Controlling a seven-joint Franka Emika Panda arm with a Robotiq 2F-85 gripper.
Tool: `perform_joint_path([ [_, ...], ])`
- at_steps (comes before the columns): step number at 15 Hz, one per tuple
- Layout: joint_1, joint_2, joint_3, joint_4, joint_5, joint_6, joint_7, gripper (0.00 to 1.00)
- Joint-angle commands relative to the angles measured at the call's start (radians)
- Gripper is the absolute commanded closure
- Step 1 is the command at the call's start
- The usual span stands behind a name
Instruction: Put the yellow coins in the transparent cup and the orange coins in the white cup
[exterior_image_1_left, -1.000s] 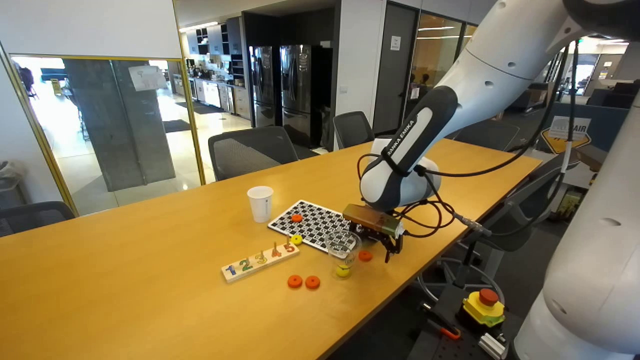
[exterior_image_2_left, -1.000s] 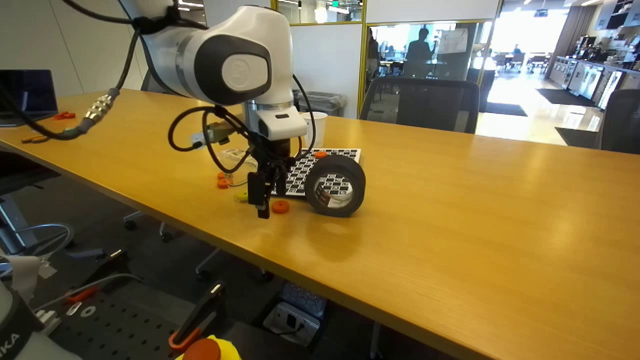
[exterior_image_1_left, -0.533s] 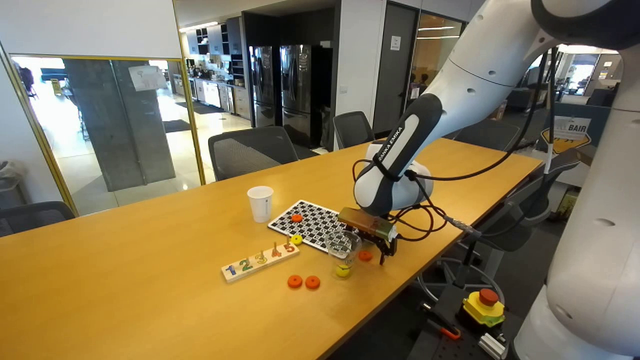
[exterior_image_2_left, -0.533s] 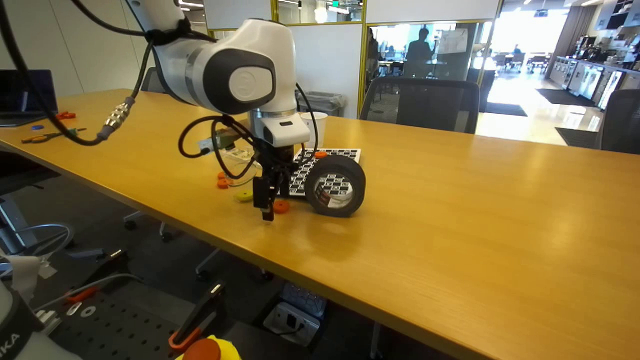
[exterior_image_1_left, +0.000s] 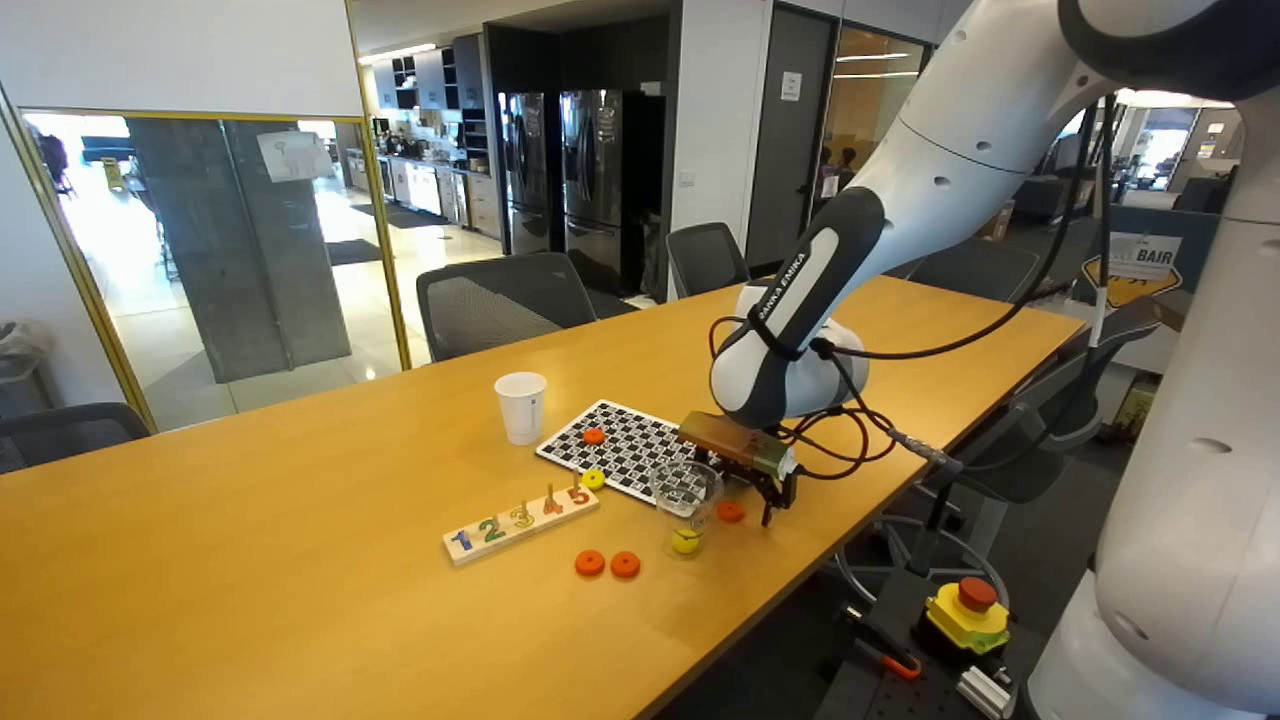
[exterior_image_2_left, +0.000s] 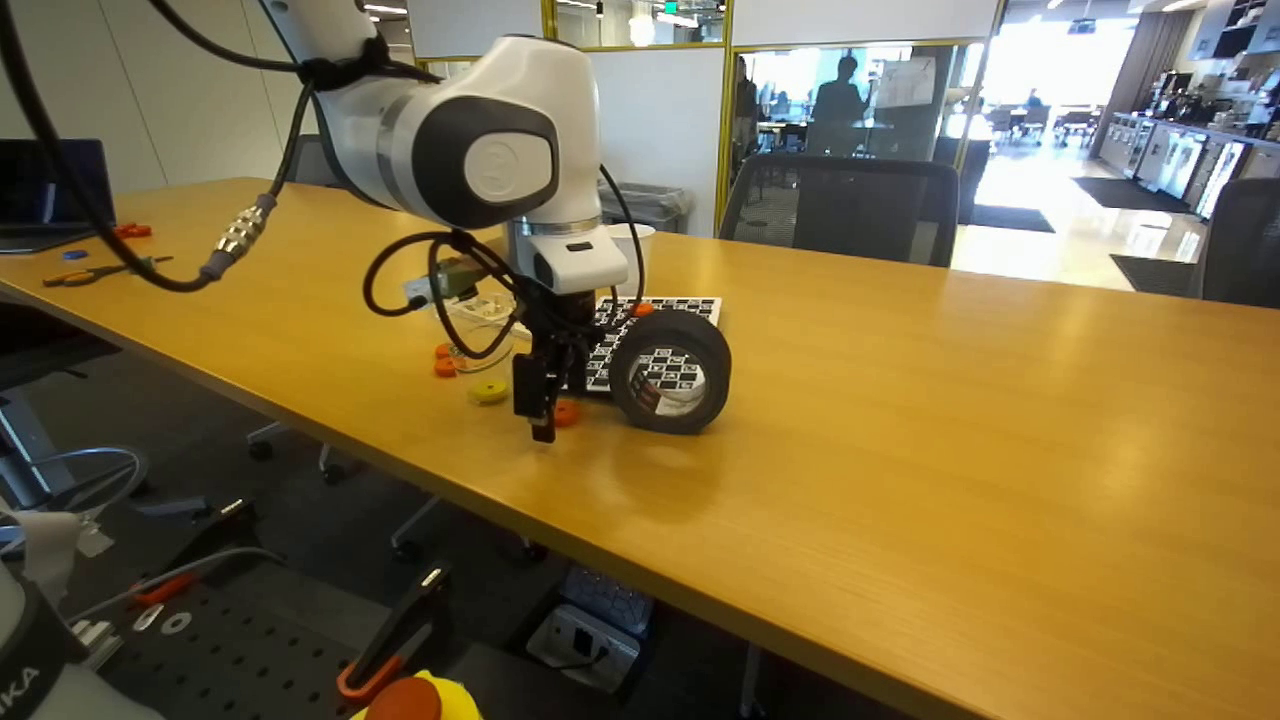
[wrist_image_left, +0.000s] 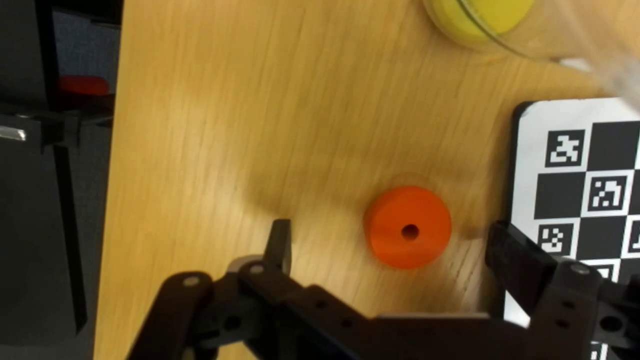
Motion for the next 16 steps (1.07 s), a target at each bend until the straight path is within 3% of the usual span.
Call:
perform_joint_path([
  [1, 0.023, 0.007, -0.024, 0.008, -0.012, 0.023, 0.016, 0.25],
  [2, 0.026, 0.009, -0.028, 0.009, -0.022, 0.023, 0.031, 0.28],
  [8, 0.030, 0.002, -0.035, 0.012, -0.027, 0.013, 0.034, 0.72],
  [10, 0.029, -0.008, -0.033, 0.015, -0.025, 0.007, 0.025, 0.83],
  [16, 0.039, -0.075, -0.034, 0.018, -0.085, 0.004, 0.033, 0.83],
])
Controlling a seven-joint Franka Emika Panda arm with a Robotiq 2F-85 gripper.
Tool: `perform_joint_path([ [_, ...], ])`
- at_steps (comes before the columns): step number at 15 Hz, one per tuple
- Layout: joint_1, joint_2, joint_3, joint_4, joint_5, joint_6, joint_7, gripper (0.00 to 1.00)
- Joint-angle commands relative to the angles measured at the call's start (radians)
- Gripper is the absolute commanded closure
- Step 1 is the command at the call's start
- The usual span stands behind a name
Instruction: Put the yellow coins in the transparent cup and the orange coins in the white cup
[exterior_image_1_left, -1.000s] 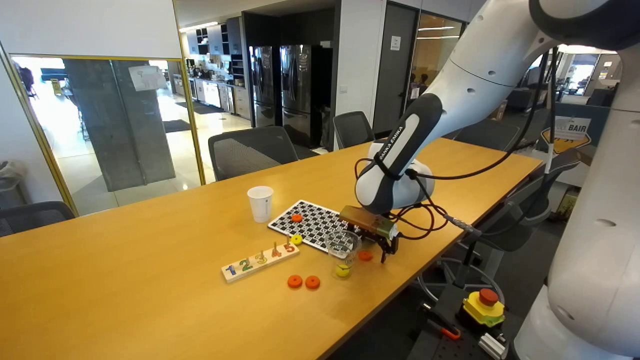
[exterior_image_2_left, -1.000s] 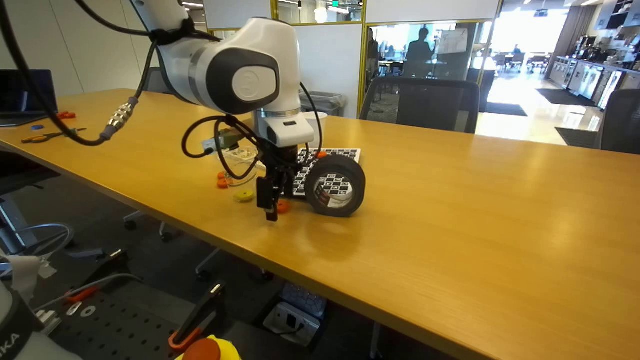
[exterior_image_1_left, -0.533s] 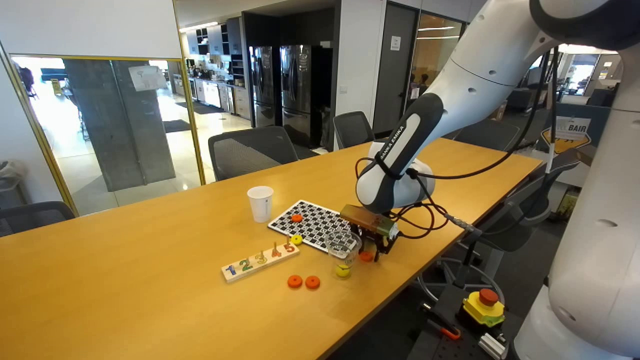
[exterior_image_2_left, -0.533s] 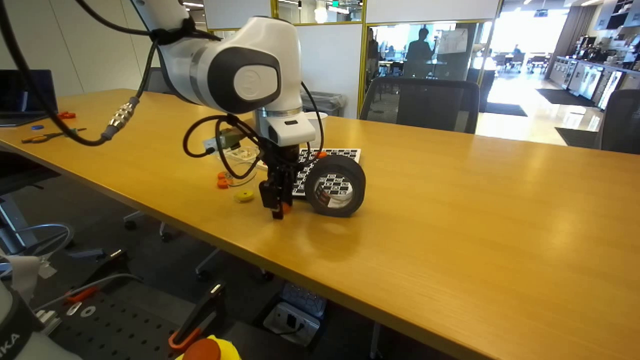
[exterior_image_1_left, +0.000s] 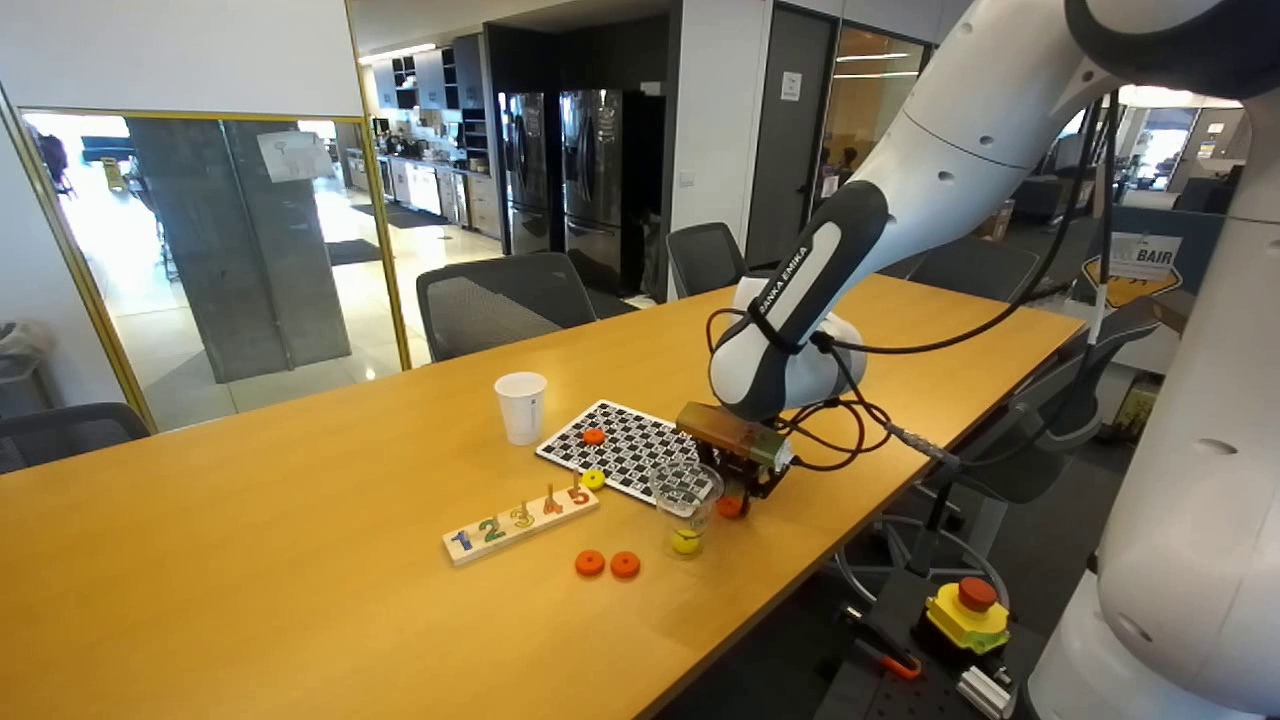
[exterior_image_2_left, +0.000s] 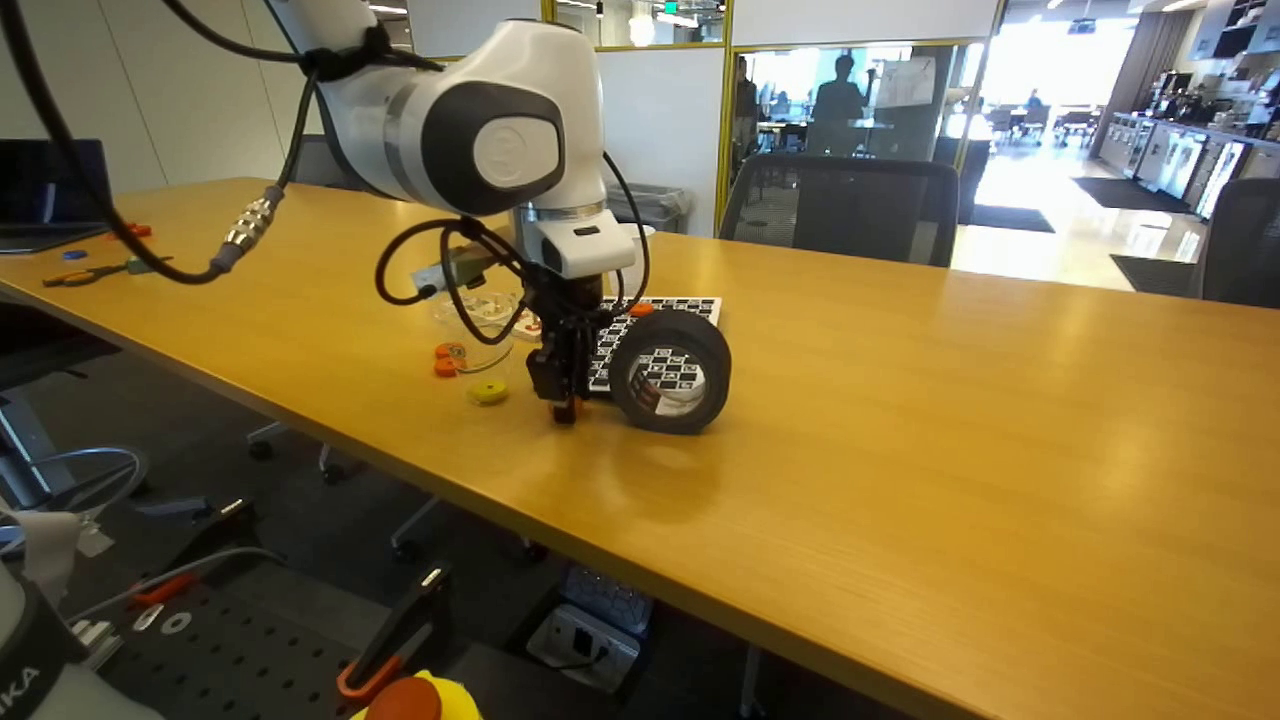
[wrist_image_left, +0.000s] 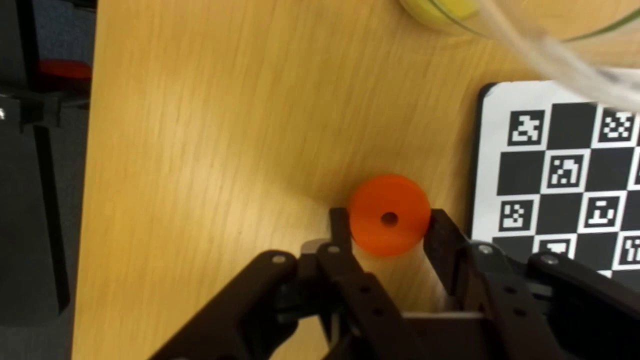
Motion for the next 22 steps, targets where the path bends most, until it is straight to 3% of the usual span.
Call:
perform_joint_path([
  [1, 0.031, -0.086, -0.012, 0.004, -0.096, -0.003, 0.038, 0.83],
  [5, 0.051, -0.139, 0.044, 0.073, -0.189, -0.055, 0.042, 0.83],
  [12, 0.101, -0.083, 0.145, 0.353, -0.168, -0.232, 0.014, 0.83],
  [22, 0.134, 0.153, 0.140, 0.744, -0.096, -0.311, -0.027, 0.83],
])
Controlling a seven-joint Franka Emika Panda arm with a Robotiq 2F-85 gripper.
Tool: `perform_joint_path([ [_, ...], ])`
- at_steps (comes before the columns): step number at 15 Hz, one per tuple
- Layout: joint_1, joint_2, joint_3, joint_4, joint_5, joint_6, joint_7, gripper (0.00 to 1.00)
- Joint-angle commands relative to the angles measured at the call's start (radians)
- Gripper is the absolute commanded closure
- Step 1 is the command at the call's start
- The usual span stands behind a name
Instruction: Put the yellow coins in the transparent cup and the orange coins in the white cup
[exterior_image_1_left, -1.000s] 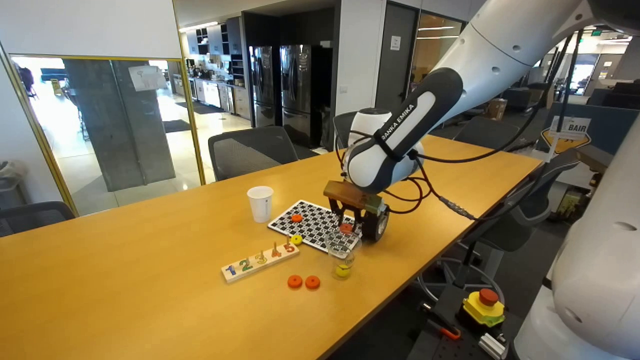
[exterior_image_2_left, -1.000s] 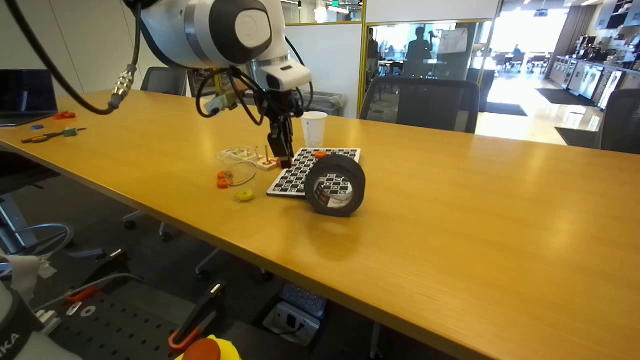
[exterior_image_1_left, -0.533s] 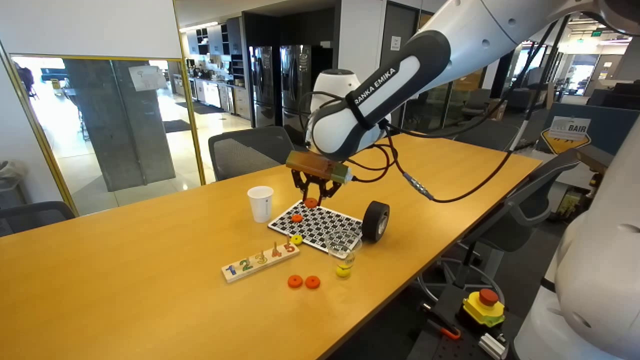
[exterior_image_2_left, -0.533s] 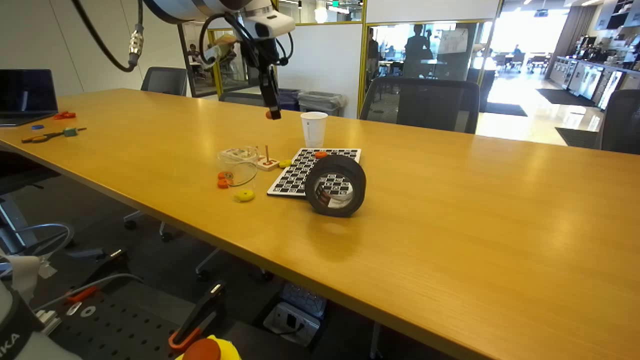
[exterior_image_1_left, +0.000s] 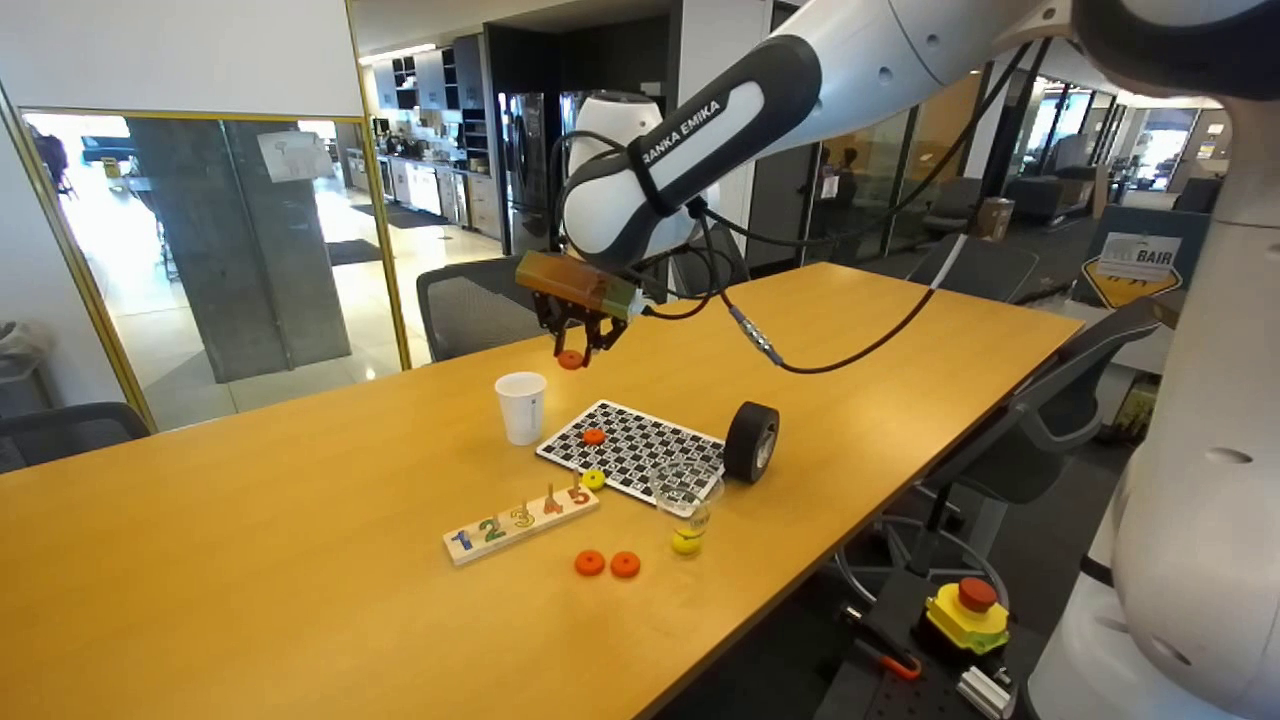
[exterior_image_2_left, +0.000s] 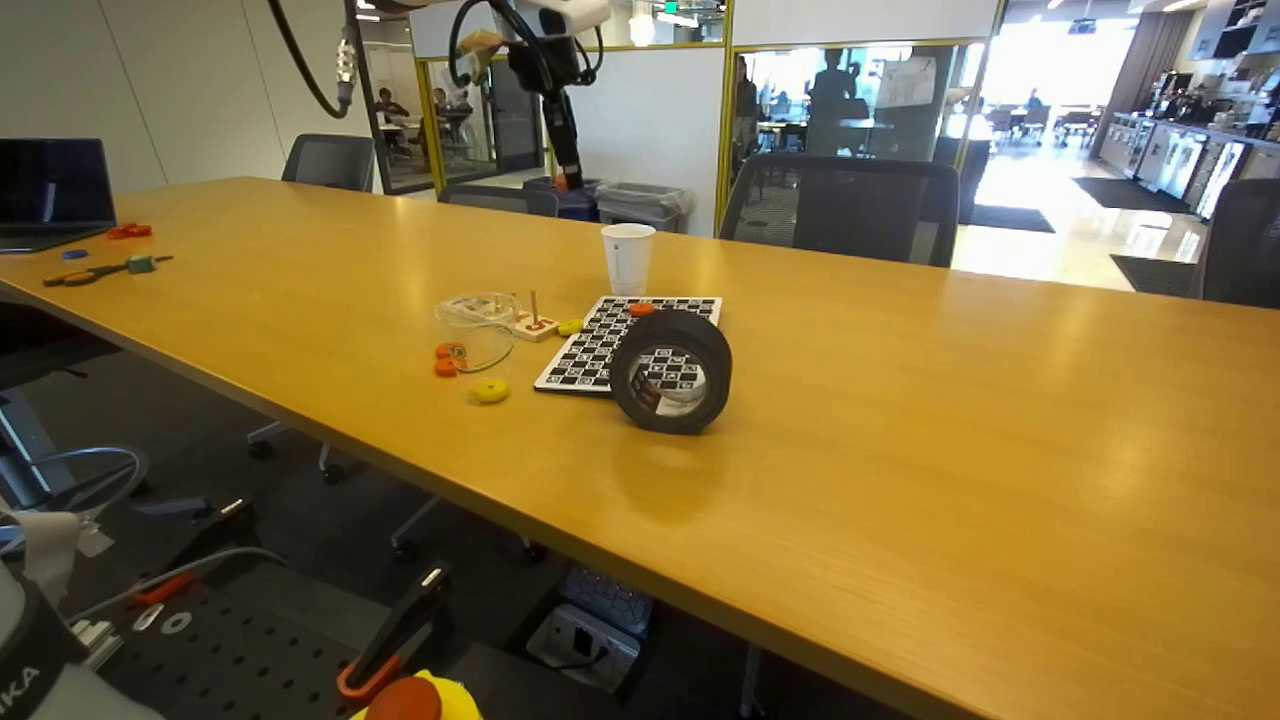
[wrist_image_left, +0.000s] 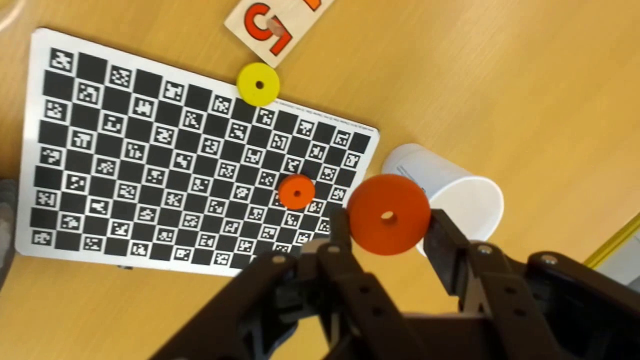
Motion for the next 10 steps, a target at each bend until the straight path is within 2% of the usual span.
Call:
perform_joint_path([
  [1, 0.014, 0.154, -0.011, 0.210, 0.076, -0.062, -0.061, 0.83],
  [6, 0.009, 0.332, -0.021, 0.431, 0.164, -0.153, -0.142, 0.83],
  [10, 0.006, 0.448, -0.045, 0.593, 0.185, -0.240, -0.170, 0.83],
])
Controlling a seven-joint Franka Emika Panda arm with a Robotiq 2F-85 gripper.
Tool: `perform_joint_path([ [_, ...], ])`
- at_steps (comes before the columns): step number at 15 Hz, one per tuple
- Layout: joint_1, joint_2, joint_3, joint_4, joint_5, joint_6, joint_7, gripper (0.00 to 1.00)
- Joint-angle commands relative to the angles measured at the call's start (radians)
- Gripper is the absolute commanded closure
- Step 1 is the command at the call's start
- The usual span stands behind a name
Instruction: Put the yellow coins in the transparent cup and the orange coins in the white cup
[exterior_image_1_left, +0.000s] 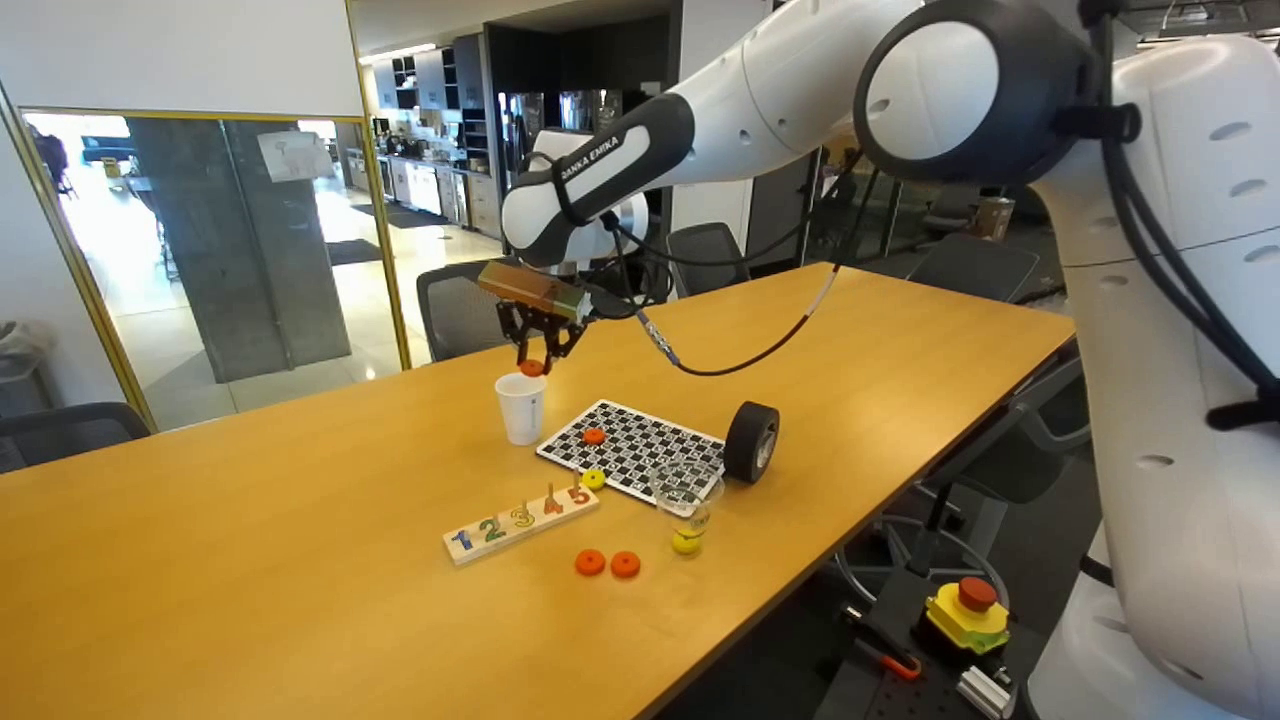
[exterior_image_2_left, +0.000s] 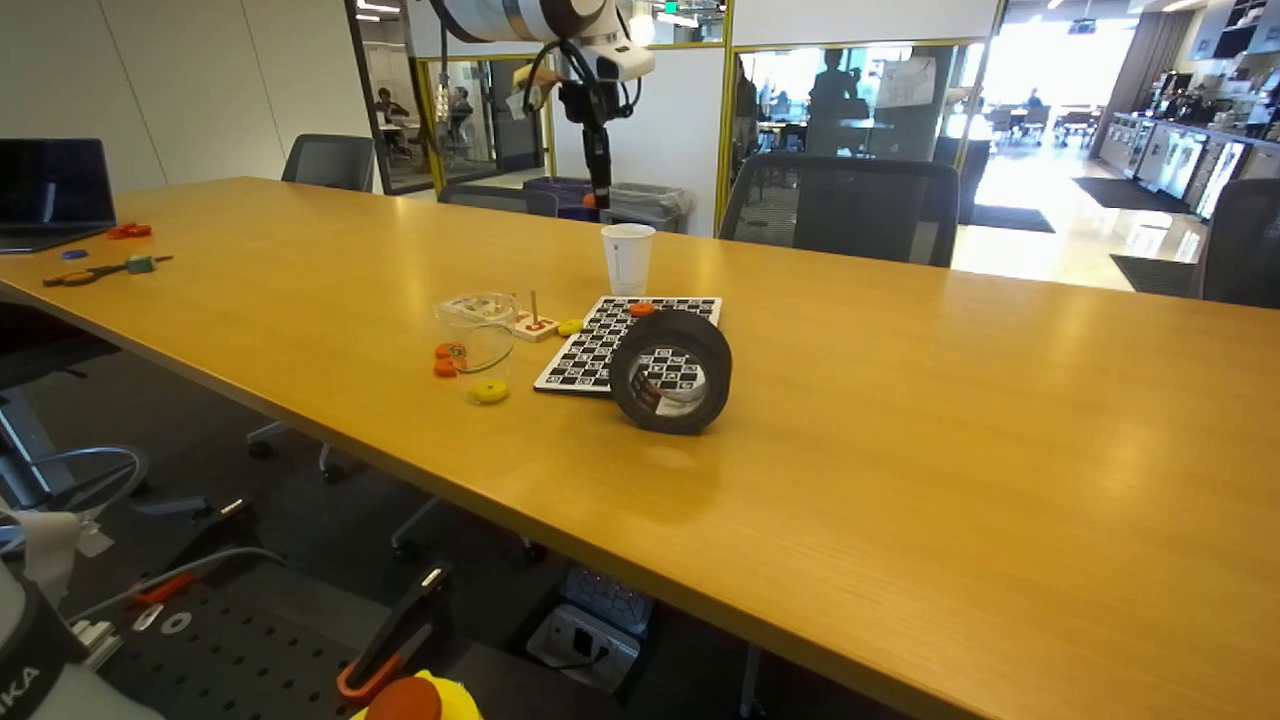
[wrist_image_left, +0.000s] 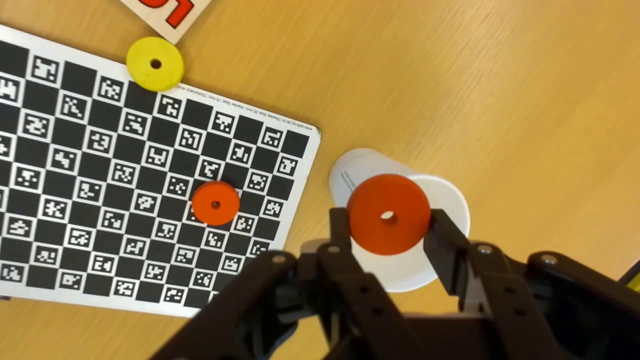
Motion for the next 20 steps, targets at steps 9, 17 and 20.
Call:
perform_joint_path([
  [9, -0.015, 0.280, -0.034, 0.443, 0.070, -0.226, -0.083, 0.83],
  [17, -0.023, 0.366, -0.041, 0.581, 0.083, -0.327, -0.083, 0.18],
  [20, -0.016, 0.358, -0.055, 0.581, 0.066, -0.343, -0.072, 0.00],
])
